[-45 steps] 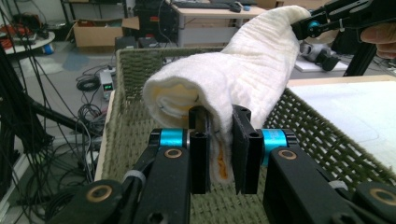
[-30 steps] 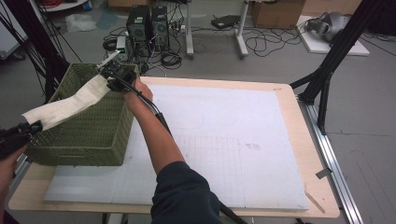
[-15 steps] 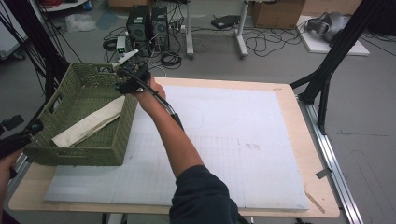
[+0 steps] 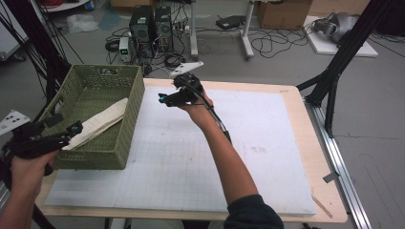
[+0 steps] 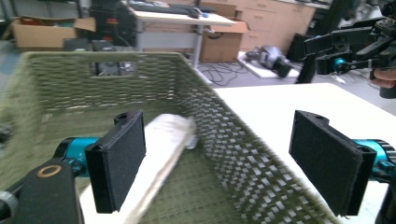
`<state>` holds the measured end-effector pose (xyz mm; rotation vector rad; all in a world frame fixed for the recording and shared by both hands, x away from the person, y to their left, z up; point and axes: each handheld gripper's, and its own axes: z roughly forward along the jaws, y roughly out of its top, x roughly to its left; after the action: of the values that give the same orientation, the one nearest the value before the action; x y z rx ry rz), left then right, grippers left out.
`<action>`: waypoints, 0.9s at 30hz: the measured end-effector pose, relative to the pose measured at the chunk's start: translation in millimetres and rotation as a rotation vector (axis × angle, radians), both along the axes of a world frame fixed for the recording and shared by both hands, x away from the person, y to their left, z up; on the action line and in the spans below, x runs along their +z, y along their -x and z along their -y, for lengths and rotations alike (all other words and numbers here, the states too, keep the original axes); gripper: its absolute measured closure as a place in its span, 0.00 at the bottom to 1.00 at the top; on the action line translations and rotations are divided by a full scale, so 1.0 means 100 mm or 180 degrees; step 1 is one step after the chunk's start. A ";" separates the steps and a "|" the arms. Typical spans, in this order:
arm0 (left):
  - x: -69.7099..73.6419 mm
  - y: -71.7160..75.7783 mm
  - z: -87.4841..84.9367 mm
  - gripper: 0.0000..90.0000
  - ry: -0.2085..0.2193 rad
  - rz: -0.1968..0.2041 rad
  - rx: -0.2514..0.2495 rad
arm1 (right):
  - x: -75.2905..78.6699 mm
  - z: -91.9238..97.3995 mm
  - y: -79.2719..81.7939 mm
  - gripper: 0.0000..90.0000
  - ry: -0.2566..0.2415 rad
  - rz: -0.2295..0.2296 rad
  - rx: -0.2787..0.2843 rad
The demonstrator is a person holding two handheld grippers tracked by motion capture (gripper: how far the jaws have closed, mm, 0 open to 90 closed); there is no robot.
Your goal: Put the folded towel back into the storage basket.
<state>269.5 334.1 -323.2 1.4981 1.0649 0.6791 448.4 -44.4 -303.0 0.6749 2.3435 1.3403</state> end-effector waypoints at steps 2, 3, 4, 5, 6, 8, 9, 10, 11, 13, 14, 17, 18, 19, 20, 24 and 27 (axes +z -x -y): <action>0.00 -0.03 0.11 0.22 -0.0035 0.0040 -0.0131 | -0.02 0.17 0.06 0.15 -0.0016 -0.0005 -0.0068; 0.01 -0.04 0.17 0.23 -0.0034 0.0062 -0.0178 | -0.03 0.25 0.08 0.13 -0.0014 -0.0014 -0.0108; 0.01 -0.06 0.23 0.23 -0.0021 0.0074 -0.0228 | -0.03 0.34 0.11 0.13 -0.0029 -0.0004 -0.0140; 0.01 -0.07 0.29 0.23 -0.0032 0.0088 -0.0269 | -0.03 0.42 0.13 0.13 -0.0024 0.0015 -0.0163; 0.02 -0.08 0.34 0.23 -0.0042 0.0114 -0.0309 | -0.04 0.50 0.17 0.13 -0.0029 0.0042 -0.0194; 0.02 -0.11 0.46 0.23 -0.0061 0.0152 -0.0421 | -0.05 0.67 0.23 0.13 -0.0059 0.0040 -0.0235; 0.02 -0.13 0.52 0.23 -0.0066 0.0168 -0.0485 | -0.05 0.74 0.27 0.13 -0.0066 0.0041 -0.0258; 0.01 -0.14 0.58 0.23 -0.0071 0.0196 -0.0531 | -0.06 0.82 0.30 0.13 -0.0058 0.0032 -0.0285; 0.01 -0.15 0.64 0.23 -0.0099 0.0237 -0.0560 | -0.07 0.89 0.34 0.13 -0.0055 0.0025 -0.0297; 0.00 -0.19 0.76 0.23 -0.0075 0.0285 -0.0644 | -0.10 1.03 0.42 0.13 -0.0052 0.0035 -0.0327; -0.01 -0.20 0.81 0.23 -0.0061 0.0287 -0.0666 | -0.12 1.12 0.47 0.13 -0.0059 0.0042 -0.0353; -0.03 -0.23 0.98 0.23 -0.0071 0.0303 -0.0774 | -0.17 1.32 0.57 0.13 -0.0062 0.0019 -0.0424; -0.04 -0.25 1.04 0.23 -0.0071 0.0301 -0.0816 | -0.18 1.39 0.60 0.13 -0.0064 0.0008 -0.0452; -0.05 -0.26 1.11 0.23 -0.0077 0.0292 -0.0875 | -0.20 1.46 0.64 0.13 -0.0076 0.0008 -0.0474; -0.06 -0.27 1.16 0.23 -0.0087 0.0280 -0.0922 | -0.22 1.55 0.69 0.13 -0.0088 -0.0003 -0.0508; -0.10 -0.32 1.36 0.23 -0.0121 0.0240 -0.1065 | -0.28 1.78 0.85 0.13 -0.0035 0.0039 -0.0615; -0.15 -0.34 1.52 0.23 -0.0125 0.0209 -0.1148 | -0.35 1.95 0.99 0.13 0.0010 0.0076 -0.0712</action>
<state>303.3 182.0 -338.5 1.6368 0.7086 0.4923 349.0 -239.1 -337.9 0.8856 2.1761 1.2381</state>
